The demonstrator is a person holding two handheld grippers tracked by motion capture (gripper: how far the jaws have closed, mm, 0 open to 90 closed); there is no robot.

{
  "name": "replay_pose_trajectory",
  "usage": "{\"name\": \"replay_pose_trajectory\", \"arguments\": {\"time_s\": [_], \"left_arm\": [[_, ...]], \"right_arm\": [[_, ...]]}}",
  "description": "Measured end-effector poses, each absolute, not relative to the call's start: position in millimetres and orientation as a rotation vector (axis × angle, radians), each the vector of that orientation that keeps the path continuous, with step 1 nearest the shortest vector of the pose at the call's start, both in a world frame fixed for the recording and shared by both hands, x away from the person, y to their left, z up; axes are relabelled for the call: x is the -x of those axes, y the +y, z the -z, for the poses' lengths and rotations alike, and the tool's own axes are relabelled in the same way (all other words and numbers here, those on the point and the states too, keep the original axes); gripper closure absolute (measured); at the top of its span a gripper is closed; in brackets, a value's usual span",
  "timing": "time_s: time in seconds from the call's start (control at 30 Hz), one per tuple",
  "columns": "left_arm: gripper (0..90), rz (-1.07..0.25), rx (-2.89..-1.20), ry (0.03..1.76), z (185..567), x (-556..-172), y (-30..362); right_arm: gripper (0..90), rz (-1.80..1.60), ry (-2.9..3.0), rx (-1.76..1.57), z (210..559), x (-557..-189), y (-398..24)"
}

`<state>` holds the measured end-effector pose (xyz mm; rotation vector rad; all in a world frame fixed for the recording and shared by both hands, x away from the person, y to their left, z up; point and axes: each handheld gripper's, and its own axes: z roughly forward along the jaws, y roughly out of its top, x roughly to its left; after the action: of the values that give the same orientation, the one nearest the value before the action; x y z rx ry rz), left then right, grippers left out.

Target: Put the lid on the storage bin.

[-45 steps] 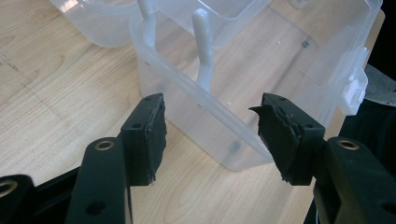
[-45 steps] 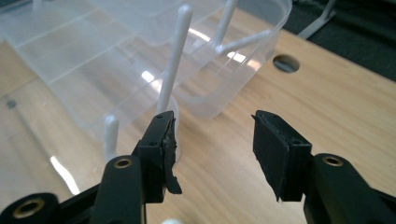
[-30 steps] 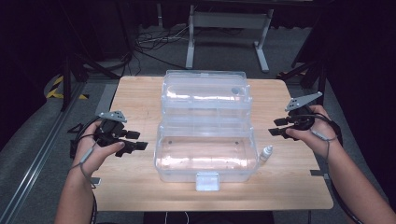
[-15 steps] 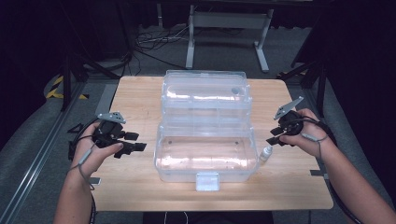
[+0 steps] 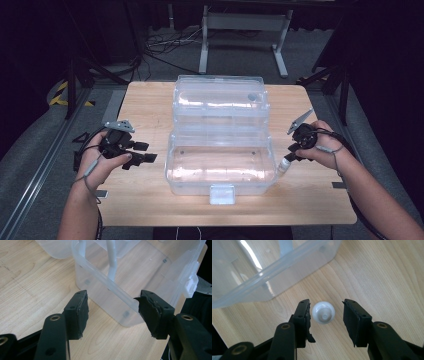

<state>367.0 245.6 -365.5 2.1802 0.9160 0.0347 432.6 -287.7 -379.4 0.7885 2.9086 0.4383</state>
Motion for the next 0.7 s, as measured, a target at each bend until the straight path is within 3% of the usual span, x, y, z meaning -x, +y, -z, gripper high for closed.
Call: {"name": "replay_pose_trajectory", "arguments": {"time_s": [0.33,0.7], "left_arm": [[41.1,-0.031,-2.183,0.91,366,-366,246],[41.2,-0.031,-2.177,0.923,367,-364,249]], "right_arm": [[59.8,-0.358,2.944,-0.788,394,-436,-286],[71.1,-0.272,2.979,-0.764,403,-437,-281]]}}
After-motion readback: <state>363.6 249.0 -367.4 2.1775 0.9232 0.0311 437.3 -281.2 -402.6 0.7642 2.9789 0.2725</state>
